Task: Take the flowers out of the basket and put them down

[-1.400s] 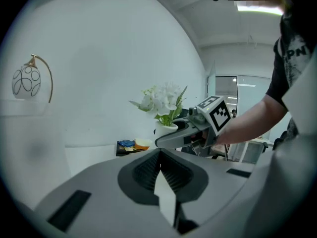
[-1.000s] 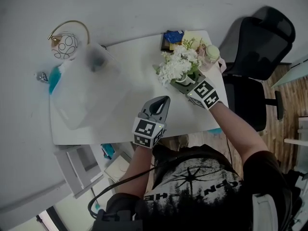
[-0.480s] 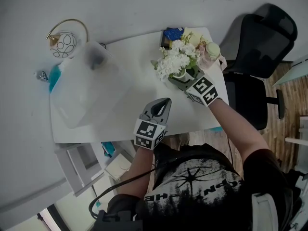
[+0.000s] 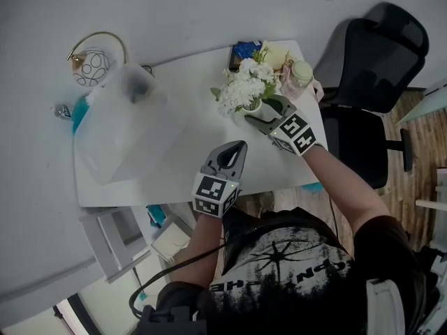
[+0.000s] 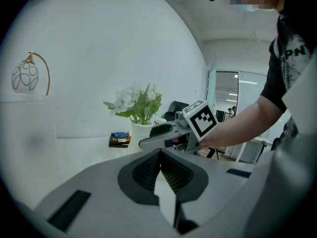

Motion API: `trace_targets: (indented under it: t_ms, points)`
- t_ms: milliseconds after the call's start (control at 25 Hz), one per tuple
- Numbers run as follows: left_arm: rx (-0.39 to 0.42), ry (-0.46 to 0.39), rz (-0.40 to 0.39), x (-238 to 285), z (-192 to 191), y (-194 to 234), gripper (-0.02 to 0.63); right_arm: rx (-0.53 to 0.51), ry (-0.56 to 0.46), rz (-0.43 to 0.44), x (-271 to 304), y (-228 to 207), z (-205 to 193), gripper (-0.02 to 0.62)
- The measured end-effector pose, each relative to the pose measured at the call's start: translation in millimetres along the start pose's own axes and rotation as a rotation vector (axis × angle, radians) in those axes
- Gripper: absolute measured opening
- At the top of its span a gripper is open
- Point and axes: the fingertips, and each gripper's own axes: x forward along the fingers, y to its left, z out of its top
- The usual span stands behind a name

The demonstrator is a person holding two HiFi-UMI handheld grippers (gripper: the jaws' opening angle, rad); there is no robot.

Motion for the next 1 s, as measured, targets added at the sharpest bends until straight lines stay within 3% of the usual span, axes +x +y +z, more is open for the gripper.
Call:
trace_targets:
  t_ms: [360, 560, 640, 840, 1000]
  points:
    - [0.015, -0.033, -0.007, 13, 19, -18, 0.011, 0.043, -0.019, 0.021, -38, 4, -7, 0.27]
    - [0.031, -0.03, 0.0, 17, 28, -25, 0.011, -0.007, -0.056, 0.023, -69, 11, 5, 0.267]
    - [0.033, -0.024, 0.005, 18, 29, -27, 0.011, -0.013, -0.076, 0.036, -81, 19, 11, 0.225]
    - [0.051, -0.033, 0.006, 20, 36, -33, 0.011, -0.036, -0.144, 0.034, -106, 32, 32, 0.047]
    - [0.067, -0.032, 0.003, 21, 39, -36, 0.011, -0.001, -0.161, 0.037, -121, 32, 34, 0.018]
